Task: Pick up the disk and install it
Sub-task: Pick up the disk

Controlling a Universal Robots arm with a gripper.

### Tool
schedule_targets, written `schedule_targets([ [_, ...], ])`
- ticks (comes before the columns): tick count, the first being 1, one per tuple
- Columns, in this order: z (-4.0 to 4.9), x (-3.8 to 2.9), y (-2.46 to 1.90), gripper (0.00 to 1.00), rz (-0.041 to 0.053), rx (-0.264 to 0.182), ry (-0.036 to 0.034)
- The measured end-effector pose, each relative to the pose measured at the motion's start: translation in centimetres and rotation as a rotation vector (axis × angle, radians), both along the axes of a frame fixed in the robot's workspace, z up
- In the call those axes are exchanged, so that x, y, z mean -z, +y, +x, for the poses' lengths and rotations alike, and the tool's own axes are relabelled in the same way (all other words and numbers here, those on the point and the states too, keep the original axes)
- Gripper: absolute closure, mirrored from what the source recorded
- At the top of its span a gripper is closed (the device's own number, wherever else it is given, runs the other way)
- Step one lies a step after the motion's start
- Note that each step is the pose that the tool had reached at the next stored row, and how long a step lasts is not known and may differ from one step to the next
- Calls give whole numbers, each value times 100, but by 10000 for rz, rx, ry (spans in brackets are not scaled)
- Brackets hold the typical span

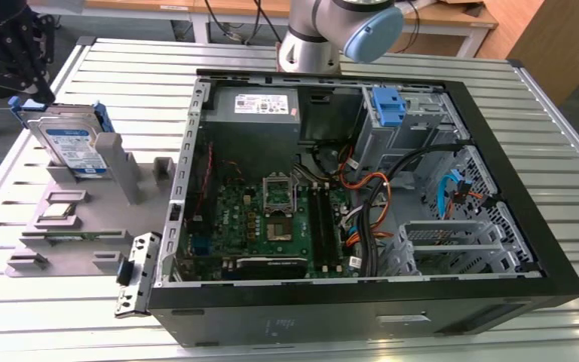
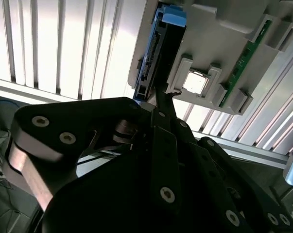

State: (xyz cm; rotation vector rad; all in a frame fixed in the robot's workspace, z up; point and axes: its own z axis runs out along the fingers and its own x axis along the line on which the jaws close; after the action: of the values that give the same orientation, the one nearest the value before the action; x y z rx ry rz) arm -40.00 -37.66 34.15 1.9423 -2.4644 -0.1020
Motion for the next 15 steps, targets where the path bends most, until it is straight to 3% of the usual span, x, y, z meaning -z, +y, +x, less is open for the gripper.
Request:
schedule_targets([
  [6,3,10,0,90,44,-585,-45],
  [15,59,28,0,90,43,-672,-44],
])
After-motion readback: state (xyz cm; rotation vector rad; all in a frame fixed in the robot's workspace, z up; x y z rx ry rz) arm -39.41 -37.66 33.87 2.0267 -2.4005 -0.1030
